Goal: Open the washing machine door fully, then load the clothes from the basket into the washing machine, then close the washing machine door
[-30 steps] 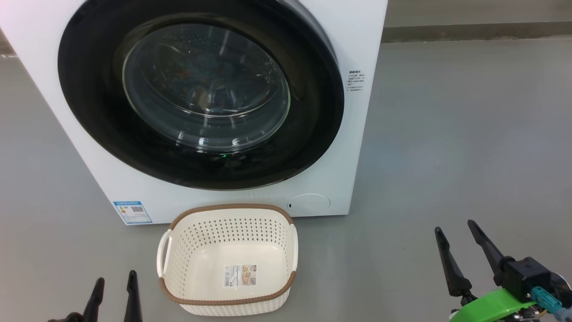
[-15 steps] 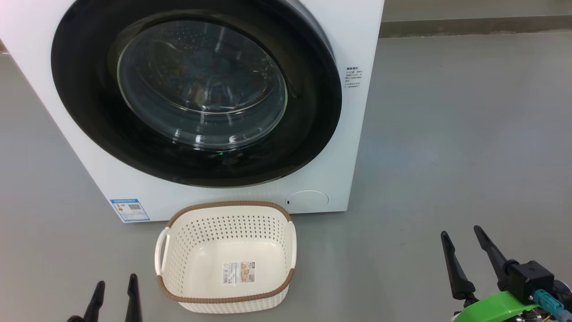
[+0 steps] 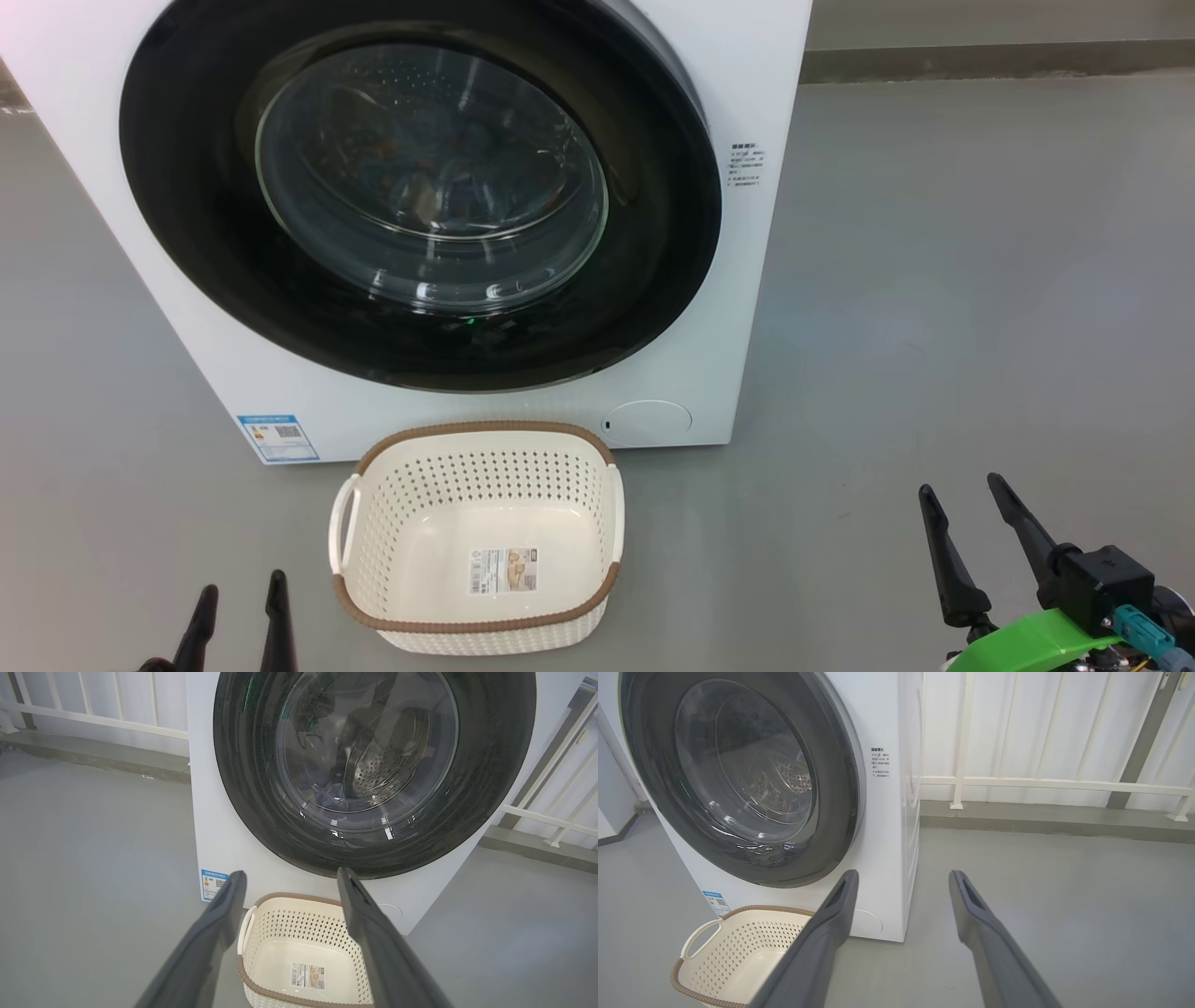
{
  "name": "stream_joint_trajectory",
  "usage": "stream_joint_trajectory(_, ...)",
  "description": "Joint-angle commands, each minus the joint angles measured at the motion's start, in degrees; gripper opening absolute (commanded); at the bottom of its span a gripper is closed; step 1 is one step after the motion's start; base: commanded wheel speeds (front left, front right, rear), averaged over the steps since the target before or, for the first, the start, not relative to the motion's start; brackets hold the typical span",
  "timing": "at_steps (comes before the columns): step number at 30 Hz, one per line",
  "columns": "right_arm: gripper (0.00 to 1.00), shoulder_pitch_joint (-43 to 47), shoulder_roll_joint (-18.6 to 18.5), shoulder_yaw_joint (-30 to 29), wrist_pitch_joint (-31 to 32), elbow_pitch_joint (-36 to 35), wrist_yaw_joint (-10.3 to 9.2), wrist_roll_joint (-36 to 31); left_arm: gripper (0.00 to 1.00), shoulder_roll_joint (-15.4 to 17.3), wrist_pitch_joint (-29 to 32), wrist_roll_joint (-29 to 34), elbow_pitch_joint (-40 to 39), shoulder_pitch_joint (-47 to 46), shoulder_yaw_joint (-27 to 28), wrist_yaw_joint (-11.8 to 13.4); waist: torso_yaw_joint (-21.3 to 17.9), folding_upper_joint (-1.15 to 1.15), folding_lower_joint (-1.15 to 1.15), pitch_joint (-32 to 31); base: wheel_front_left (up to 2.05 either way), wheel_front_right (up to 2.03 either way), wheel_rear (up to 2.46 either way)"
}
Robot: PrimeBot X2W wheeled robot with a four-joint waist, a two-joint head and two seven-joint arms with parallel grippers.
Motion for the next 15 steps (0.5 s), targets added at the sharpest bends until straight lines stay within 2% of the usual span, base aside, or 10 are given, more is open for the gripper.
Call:
stream_joint_trajectory(1,1.00,-0.51,-0.60,1.30,-0.27,-1.15,-0.32,-0.55,1.00,0.96,-0.46,0.70,-1.56,-1.28,2.01,-0.19,-0.01,0.00,0.00,-0.02,0.00,0.00,0.00)
stream_joint_trajectory(15,1.00,-0.56,-0.46,1.11,-0.27,-1.19,-0.32,-0.58,1.00,1.00,-0.46,1.02,-1.68,-1.21,2.30,-0.19,-0.28,0.00,0.00,0.01,0.00,0.00,0.00)
